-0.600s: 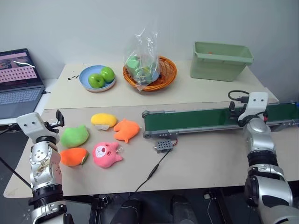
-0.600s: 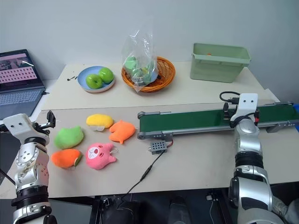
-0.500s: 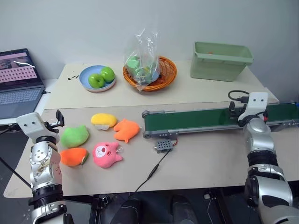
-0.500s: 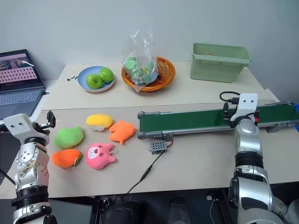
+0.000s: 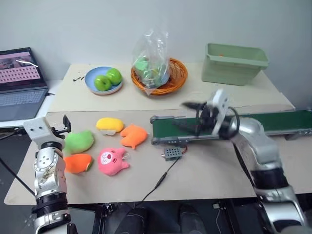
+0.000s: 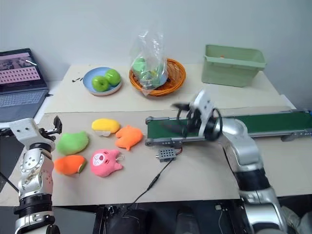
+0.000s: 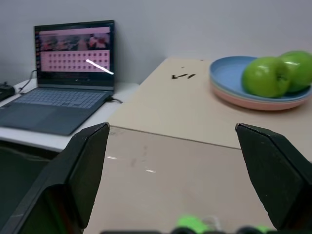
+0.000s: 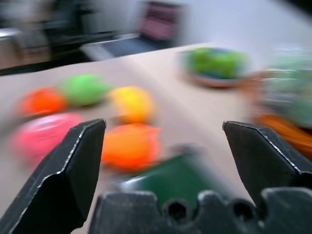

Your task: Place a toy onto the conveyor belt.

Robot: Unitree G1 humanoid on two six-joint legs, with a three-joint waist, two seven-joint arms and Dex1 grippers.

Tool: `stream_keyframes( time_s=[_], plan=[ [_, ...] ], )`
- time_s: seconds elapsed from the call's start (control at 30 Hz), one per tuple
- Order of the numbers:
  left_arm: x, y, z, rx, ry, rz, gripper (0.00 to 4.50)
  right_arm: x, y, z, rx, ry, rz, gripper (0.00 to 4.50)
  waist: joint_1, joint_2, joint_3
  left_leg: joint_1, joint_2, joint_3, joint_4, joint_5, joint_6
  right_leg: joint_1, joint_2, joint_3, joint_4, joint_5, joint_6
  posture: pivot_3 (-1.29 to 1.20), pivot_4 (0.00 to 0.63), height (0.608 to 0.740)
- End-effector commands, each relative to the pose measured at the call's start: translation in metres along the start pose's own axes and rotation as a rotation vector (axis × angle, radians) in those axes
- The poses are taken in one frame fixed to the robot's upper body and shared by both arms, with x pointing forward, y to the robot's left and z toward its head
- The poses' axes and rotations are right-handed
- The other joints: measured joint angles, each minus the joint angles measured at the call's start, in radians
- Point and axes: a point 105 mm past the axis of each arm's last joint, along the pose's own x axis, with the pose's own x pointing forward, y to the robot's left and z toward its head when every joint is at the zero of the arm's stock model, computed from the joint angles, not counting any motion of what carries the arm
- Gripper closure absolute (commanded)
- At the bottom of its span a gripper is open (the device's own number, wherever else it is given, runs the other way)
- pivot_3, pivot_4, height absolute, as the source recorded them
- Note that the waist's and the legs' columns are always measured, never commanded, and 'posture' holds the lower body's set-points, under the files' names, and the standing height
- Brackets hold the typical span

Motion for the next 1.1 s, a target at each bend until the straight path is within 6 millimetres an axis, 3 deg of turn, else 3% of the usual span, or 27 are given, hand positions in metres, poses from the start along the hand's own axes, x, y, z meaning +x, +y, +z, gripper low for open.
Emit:
stream_keyframes(
  time_s=[0.03, 0.1, 0.2, 0.3, 0.37, 0.47, 0.53, 0.67, 0.73, 0.9, 1.1],
  plan=[
    [0.001, -0.001, 0.018, -0.021, -0.064, -0.006, 0.09, 0.0, 0.018, 0.016, -0.051, -0.019, 0.131, 0.0, -0.001, 0.0, 0.0, 0.0, 0.0, 0.001, 0.0, 0.0, 0.0, 0.0, 0.0, 0.001, -0.001, 0.002, 0.0, 0.0, 0.15, 0.74],
    [-0.005, 0.007, 0.028, -0.131, -0.078, 0.007, 0.09, 0.002, 0.016, 0.01, -0.062, 0.016, 0.136, 0.0, -0.003, -0.001, 0.0, 0.001, 0.001, 0.003, 0.0, -0.003, 0.005, 0.0, 0.001, 0.002, -0.002, 0.005, -0.001, 0.0, 0.15, 0.74],
    [-0.029, 0.021, 0.041, -0.456, -0.063, -0.041, 0.09, 0.003, 0.01, 0.001, -0.064, 0.056, 0.121, 0.0, -0.009, -0.001, 0.001, 0.004, 0.01, 0.008, 0.0, -0.004, 0.004, 0.0, 0.007, 0.002, -0.002, 0.008, -0.005, 0.0, 0.15, 0.74],
    [-0.066, 0.033, 0.051, -0.71, -0.044, -0.121, 0.09, 0.002, 0.009, -0.005, -0.059, 0.073, 0.116, 0.0, -0.024, -0.001, 0.001, 0.011, 0.018, 0.013, -0.001, -0.01, 0.0, -0.001, 0.013, 0.003, 0.0, 0.009, -0.007, 0.0, 0.15, 0.74],
    [-0.097, 0.048, 0.046, -0.787, -0.002, -0.138, 0.09, 0.001, 0.008, -0.012, -0.049, 0.094, 0.11, 0.0, -0.024, -0.001, 0.001, 0.014, 0.024, 0.017, -0.001, -0.014, -0.001, -0.001, 0.016, 0.002, 0.001, 0.008, -0.009, 0.0, 0.15, 0.74],
    [-0.133, 0.049, 0.04, -0.926, 0.039, -0.197, 0.09, 0.001, 0.008, -0.016, -0.035, 0.098, 0.111, 0.0, -0.024, -0.001, 0.001, 0.017, 0.029, 0.022, -0.001, -0.018, -0.003, -0.001, 0.021, 0.003, 0.0, 0.007, -0.015, 0.0, 0.15, 0.74],
    [-0.148, 0.047, 0.026, -0.999, 0.086, -0.196, 0.09, 0.002, 0.007, -0.017, -0.029, 0.093, 0.112, 0.0, -0.007, -0.002, 0.001, 0.017, 0.029, 0.024, -0.001, -0.019, -0.002, -0.001, 0.021, 0.003, 0.0, 0.007, -0.016, 0.0, 0.15, 0.74],
    [-0.176, 0.034, -0.032, -1.137, 0.241, -0.102, 0.09, 0.004, 0.003, -0.019, -0.034, 0.101, 0.097, 0.0, 0.01, -0.002, 0.002, 0.022, 0.033, 0.028, 0.0, -0.018, -0.003, 0.008, 0.024, 0.004, -0.003, 0.004, -0.01, 0.0, 0.15, 0.74],
    [-0.181, 0.026, -0.051, -1.184, 0.286, -0.085, 0.09, 0.004, 0.001, -0.018, -0.036, 0.098, 0.092, 0.0, 0.018, -0.003, 0.002, 0.03, 0.036, 0.031, 0.0, -0.02, -0.002, 0.017, 0.025, 0.003, -0.006, 0.002, -0.009, 0.0, 0.15, 0.74],
    [-0.171, 0.014, -0.084, -1.253, 0.335, -0.043, 0.09, 0.003, 0.0, -0.014, -0.045, 0.087, 0.081, 0.0, 0.021, -0.005, 0.003, 0.031, 0.044, 0.035, 0.0, -0.022, -0.003, 0.017, 0.031, 0.004, -0.007, 0.001, -0.011, 0.0, 0.15, 0.74],
    [-0.153, 0.005, -0.087, -1.266, 0.343, -0.043, 0.09, 0.0, -0.002, -0.011, -0.057, 0.092, 0.062, 0.0, 0.017, -0.005, 0.003, 0.03, 0.046, 0.036, -0.001, -0.024, -0.005, 0.013, 0.034, 0.004, -0.007, 0.006, -0.02, 0.0, 0.15, 0.74]
  ],
)
